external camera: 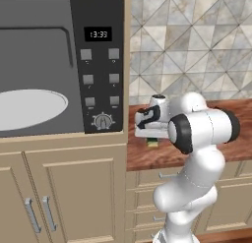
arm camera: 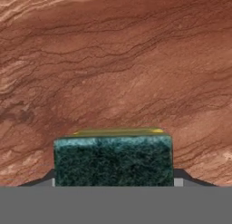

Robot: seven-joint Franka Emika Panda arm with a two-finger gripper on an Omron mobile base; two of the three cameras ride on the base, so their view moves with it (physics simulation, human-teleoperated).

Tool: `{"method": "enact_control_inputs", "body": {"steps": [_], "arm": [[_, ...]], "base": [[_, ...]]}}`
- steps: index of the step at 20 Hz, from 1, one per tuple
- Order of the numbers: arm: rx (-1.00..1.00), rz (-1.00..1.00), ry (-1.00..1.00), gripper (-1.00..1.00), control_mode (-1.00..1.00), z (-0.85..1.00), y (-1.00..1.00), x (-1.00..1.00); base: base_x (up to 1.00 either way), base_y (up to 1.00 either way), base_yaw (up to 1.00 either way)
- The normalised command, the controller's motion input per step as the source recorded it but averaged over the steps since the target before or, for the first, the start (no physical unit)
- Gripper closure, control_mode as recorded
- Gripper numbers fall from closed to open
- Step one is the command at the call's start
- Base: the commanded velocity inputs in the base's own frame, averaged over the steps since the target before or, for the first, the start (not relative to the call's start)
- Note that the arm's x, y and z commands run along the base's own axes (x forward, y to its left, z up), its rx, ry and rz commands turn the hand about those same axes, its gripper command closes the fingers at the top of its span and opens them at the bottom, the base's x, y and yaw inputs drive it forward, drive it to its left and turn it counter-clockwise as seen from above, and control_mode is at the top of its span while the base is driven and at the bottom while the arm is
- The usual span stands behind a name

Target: Place the sponge inside the microwave to prepare for sanitizing.

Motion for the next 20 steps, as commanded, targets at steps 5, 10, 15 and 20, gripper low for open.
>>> {"method": "enact_control_inputs", "body": {"steps": [5,10,15,20], "arm": [[0.0,0.0,0.15,1.0,-1.0,1.0,-0.08,-0.5],[-0.01,0.0,0.1,1.0,-1.0,1.0,-0.02,-0.98],[0.0,0.0,0.0,1.0,-1.0,0.8,0.0,-1.0],[0.0,0.0,0.0,1.0,-1.0,0.54,0.0,-1.0]], "base": [[0.0,0.0,0.0],[0.0,0.0,0.0],[0.0,0.0,0.0],[0.0,0.0,0.0]]}}
